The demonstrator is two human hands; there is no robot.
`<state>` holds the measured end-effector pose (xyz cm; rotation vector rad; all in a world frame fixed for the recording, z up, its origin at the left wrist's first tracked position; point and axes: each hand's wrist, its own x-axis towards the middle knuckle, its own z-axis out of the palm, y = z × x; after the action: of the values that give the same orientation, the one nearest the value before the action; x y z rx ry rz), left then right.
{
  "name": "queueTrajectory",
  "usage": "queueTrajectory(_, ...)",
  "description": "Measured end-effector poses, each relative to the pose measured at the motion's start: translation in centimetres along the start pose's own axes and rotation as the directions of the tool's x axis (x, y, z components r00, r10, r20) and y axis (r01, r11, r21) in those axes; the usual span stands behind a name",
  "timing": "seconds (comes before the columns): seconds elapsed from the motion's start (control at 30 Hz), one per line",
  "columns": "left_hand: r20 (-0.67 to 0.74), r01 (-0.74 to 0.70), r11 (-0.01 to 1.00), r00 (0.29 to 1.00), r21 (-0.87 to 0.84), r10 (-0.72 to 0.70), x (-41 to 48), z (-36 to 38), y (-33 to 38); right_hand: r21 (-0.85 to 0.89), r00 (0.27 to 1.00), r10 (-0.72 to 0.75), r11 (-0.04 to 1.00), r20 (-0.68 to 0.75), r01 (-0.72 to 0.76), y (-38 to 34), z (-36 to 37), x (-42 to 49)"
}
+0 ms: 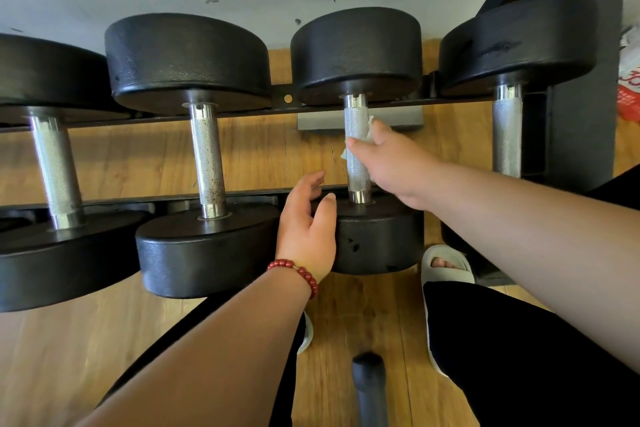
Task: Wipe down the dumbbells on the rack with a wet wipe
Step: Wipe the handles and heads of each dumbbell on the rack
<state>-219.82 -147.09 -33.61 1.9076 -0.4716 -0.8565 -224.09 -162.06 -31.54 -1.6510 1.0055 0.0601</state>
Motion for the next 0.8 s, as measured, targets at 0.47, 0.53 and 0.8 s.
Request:
queueTrajectory(0.47, 0.009, 0.009, 0.999, 1.0, -0.032, -0.009, -0.1, -0.1, 0.0, 0.194, 0.998, 0.011, 0.981, -0.056, 0.0, -1.9, -0.6, 1.7)
queueTrajectory(0.53, 0.012, 0.008, 1.0, 1.0, -0.028, -0.008, 0.0, -0.1, 0.0, 0.112, 0.998, 0.001, 0.994, -0.056, 0.005, -1.6, -0.2, 1.3)
queueTrajectory(0.8, -0.001, 0.016, 1.0, 1.0, -0.015, -0.016, -0.1, 0.0, 0.3, 0.156, 0.998, 0.022, 0.987, 0.056, -0.03, -0.5, -0.7, 0.7)
